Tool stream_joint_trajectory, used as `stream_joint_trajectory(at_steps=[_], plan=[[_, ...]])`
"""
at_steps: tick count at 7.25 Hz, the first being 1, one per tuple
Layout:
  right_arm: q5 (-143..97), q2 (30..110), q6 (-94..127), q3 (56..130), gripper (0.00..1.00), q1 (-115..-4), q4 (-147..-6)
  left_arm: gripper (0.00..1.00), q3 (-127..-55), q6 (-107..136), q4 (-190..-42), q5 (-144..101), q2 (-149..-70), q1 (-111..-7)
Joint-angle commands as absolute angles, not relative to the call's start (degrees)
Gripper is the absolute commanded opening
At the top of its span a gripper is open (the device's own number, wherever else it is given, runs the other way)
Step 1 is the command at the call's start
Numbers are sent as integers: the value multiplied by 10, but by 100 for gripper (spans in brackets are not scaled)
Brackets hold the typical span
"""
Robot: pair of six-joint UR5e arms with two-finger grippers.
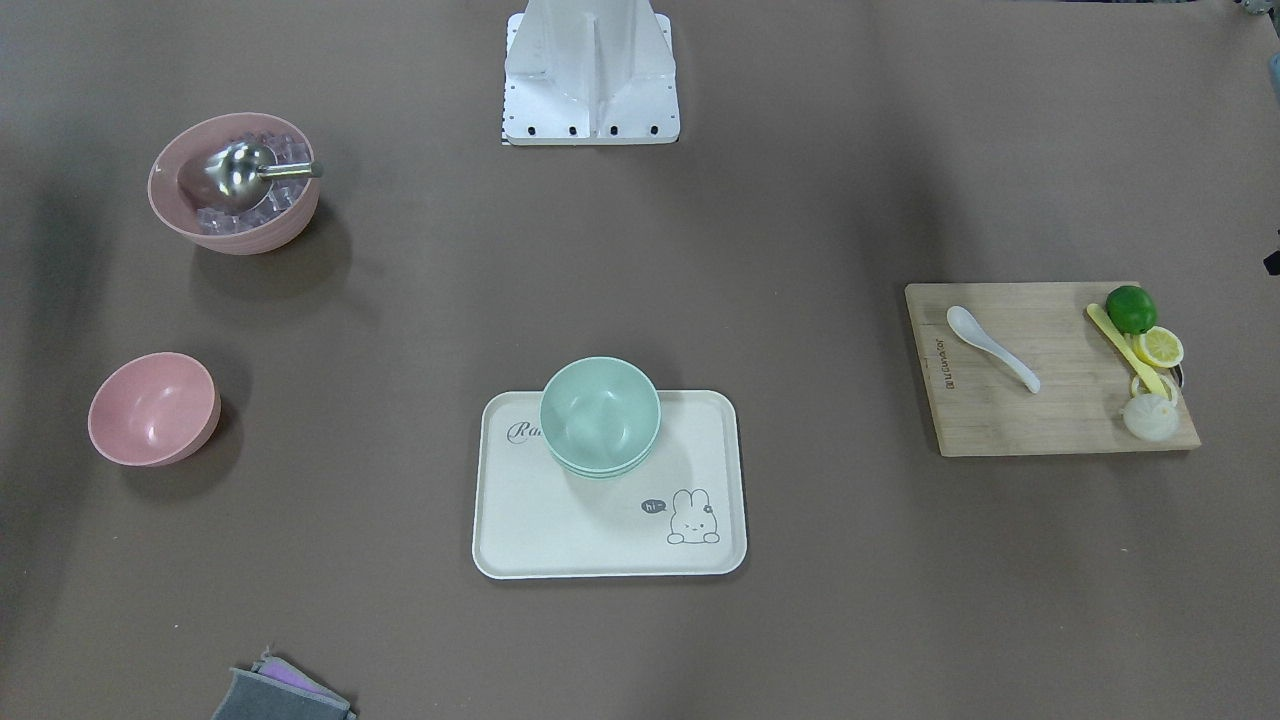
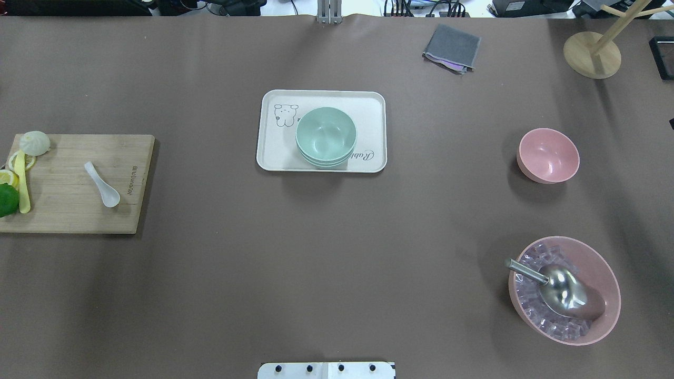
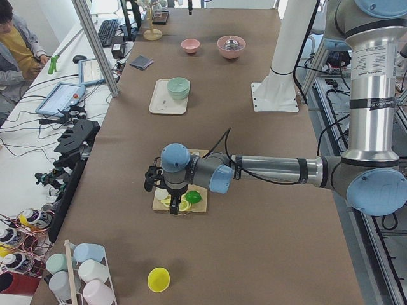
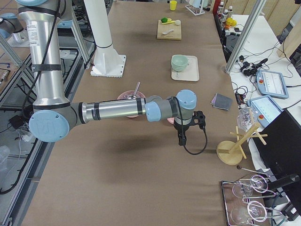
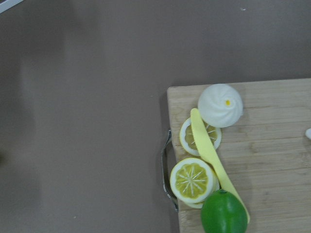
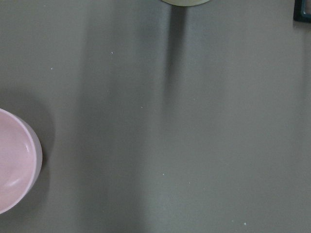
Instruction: Stack pink bowl on green and place spoon
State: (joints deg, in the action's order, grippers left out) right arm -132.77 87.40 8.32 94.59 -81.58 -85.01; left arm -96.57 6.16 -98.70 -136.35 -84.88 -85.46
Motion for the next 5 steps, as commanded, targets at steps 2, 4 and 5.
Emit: stream_joint_trajectory(at_steps=[2, 4, 5], plan=[[-1329, 902, 89, 968, 100, -823, -845, 98, -1003, 49, -974, -1366, -807, -860], [-1326, 910, 91, 982, 100, -821, -841, 98, -997, 52, -973, -1368, -806, -858], [-1329, 909, 94, 984, 100, -820, -841, 98, -991, 51, -973, -1368, -806, -857]])
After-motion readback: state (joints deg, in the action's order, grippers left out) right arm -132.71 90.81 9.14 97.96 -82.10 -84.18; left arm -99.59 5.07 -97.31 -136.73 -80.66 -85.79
